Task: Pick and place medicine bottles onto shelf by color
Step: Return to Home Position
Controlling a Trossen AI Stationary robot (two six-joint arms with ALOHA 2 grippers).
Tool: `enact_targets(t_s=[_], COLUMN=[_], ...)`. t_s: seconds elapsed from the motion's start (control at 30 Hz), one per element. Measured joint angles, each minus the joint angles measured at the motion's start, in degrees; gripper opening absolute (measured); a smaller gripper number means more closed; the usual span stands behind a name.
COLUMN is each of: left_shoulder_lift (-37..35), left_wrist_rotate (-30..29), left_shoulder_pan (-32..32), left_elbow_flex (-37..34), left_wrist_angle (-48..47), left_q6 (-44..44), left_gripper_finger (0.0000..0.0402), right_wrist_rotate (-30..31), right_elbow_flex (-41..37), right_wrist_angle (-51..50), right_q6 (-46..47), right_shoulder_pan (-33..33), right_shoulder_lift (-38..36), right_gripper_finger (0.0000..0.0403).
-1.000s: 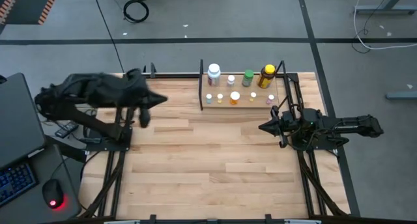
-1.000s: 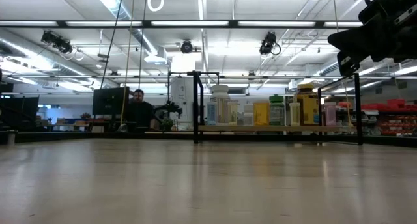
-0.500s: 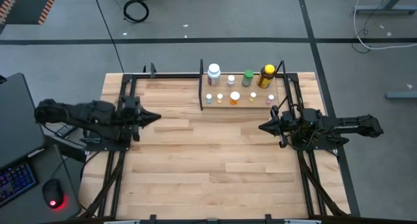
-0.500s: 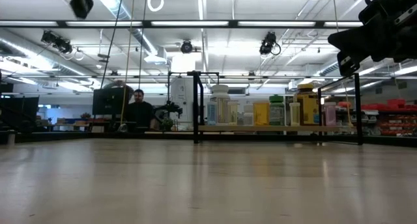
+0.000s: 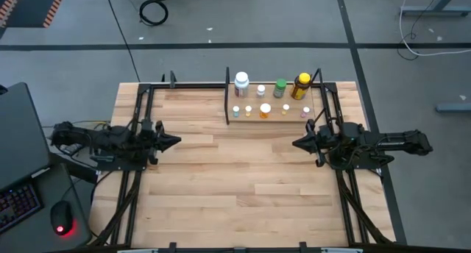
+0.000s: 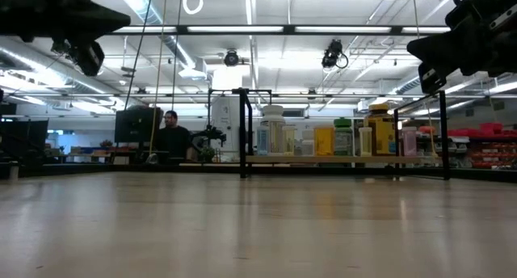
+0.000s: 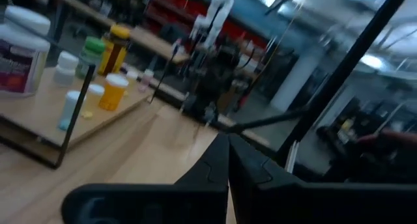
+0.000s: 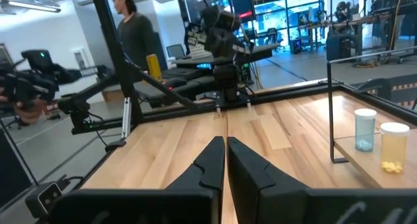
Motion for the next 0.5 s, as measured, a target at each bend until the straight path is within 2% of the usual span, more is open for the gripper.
enact_targets(t_s=[0.17,0.33,0.5], left_shoulder_lift=[-4.67,-7.70,-7.96], left_wrist_rotate=[-0.01,0.00,2.02], left_shoulder_pan=[0.00,0.00,0.80], left_elbow_flex=[-6.21,-9.51,-9.50], left_wrist_angle=[6.96,7.22,6.31], left_q6=[4.62,6.04,7.77], left_gripper_finger=[0.0002,0.0002,0.0001], right_wrist_rotate=[0.00,0.00,-0.02], right_elbow_flex=[0.00,0.00,0.00], right_wrist_angle=[-0.04,-0.02,0.07], right_q6=[0.00,0.00,0.00], right_shoulder_pan=[0.00,0.00,0.00], right_shoulder_lift=[-1.89,-3.74,-4.94], right_gripper_finger=[0.0023,0.0023,0.0023])
